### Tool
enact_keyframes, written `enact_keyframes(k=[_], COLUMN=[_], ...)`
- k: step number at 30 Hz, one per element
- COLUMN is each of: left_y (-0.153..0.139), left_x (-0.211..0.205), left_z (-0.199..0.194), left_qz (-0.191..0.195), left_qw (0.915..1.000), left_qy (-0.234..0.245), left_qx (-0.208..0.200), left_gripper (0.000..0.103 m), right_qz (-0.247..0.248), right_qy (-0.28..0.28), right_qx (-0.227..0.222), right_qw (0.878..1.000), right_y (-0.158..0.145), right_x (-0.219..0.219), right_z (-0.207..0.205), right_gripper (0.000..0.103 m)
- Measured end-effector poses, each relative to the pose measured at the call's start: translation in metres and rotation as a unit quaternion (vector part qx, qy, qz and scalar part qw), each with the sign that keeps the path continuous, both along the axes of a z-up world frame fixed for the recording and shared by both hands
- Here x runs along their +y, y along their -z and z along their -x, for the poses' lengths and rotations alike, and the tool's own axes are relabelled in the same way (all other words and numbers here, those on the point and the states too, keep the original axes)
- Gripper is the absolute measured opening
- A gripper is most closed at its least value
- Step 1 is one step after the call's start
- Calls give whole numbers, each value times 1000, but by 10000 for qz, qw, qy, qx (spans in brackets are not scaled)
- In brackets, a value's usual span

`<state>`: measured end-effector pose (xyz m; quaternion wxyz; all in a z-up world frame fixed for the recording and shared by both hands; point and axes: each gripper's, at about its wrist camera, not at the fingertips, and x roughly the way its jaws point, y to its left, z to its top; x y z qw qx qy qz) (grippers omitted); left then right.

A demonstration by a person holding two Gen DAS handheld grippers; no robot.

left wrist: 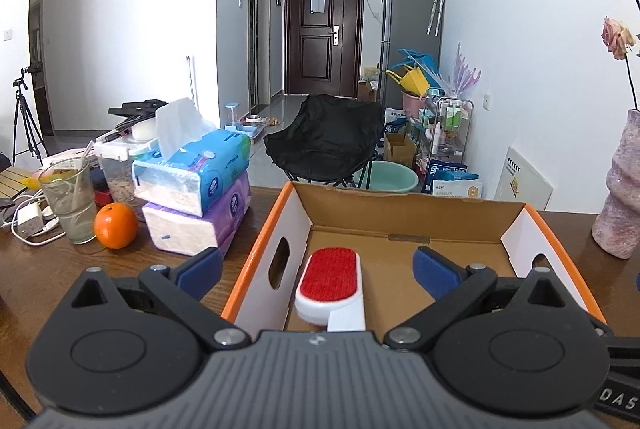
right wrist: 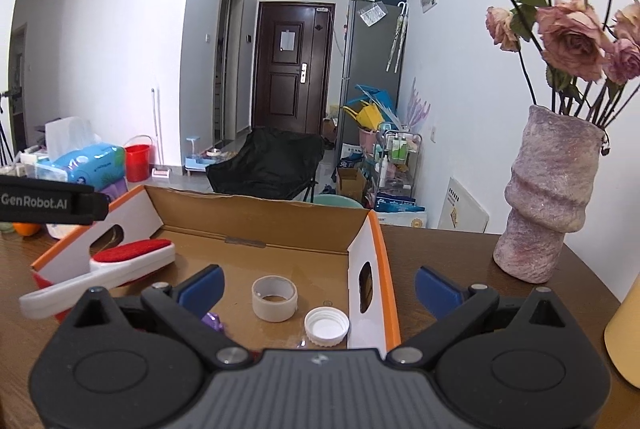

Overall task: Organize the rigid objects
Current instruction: 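Withdraw both grippers from the box back over the table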

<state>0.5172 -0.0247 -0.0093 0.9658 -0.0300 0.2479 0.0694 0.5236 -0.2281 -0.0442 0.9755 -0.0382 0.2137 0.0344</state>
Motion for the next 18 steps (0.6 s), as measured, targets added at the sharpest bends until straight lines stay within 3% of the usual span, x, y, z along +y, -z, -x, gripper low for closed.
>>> enact_keyframes(k=[18], left_y=[-2], left_x=[21], left_z=[66], left_qz=[64], left_qw=[9999], left_qy=[-100], left_qx=[43], left_gripper=[103], right_qz=[-209], right_qy=[129], right_qx=[-125], right_qw=[9996], right_y=[-3], right_x=[-12], right_z=[67], right_gripper=[102])
